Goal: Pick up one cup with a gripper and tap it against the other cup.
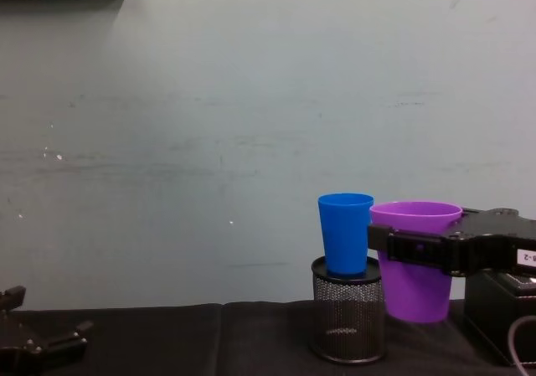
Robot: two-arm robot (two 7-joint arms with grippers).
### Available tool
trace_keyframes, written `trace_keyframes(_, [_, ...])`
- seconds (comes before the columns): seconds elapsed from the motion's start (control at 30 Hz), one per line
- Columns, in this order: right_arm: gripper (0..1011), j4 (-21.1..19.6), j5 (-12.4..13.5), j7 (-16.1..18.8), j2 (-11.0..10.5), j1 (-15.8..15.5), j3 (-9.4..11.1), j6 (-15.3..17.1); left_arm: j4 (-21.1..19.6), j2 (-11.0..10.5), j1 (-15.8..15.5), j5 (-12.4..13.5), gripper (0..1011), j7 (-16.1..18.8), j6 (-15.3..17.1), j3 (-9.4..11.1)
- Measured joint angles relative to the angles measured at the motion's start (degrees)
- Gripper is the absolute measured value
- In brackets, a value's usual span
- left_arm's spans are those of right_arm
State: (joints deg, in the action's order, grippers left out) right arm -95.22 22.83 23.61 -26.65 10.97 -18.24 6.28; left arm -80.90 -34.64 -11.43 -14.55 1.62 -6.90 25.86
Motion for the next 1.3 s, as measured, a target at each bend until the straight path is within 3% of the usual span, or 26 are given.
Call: trace_keyframes(1.3, [747, 0.0, 0.0, 0.0, 0.0, 0.0, 0.0, 0.0, 0.0, 0.0, 0.0, 0.0, 1000, 0.0, 0.0, 0.0])
